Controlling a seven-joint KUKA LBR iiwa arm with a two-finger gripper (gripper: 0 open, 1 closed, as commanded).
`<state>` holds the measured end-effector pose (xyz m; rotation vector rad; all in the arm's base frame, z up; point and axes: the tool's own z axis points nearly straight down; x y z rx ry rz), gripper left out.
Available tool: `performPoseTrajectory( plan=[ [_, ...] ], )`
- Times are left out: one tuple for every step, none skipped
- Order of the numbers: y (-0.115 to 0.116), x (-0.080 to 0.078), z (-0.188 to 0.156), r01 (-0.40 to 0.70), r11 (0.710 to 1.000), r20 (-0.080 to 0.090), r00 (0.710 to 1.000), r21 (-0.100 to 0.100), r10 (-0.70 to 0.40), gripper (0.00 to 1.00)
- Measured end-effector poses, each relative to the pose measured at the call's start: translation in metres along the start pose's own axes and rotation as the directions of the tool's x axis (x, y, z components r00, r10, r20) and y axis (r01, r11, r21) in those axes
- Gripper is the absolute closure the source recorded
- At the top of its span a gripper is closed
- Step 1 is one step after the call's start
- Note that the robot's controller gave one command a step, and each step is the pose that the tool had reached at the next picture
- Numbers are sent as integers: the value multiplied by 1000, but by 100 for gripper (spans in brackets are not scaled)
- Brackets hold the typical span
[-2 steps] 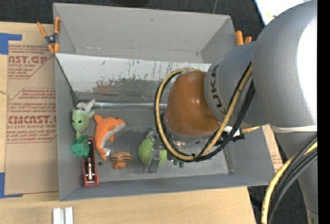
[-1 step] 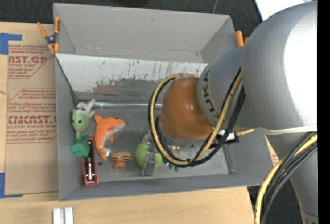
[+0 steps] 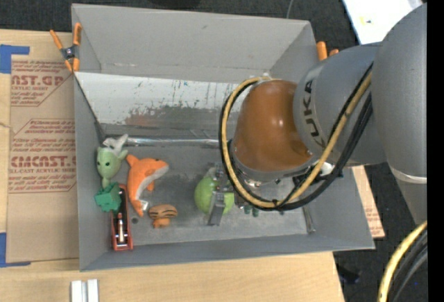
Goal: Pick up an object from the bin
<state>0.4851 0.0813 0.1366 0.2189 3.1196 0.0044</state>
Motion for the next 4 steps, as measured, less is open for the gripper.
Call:
performPoseTrajectory(
  plan=[
    [6,-73,-54,-11,1000,1,1000,-1,11,100],
    [5,-40,6,-59,998,0,998,0,59,100],
    [-45,-58,11,-46,999,7,999,-3,46,100],
    [-56,-38,54,-55,998,-2,998,2,55,100]
  ],
)
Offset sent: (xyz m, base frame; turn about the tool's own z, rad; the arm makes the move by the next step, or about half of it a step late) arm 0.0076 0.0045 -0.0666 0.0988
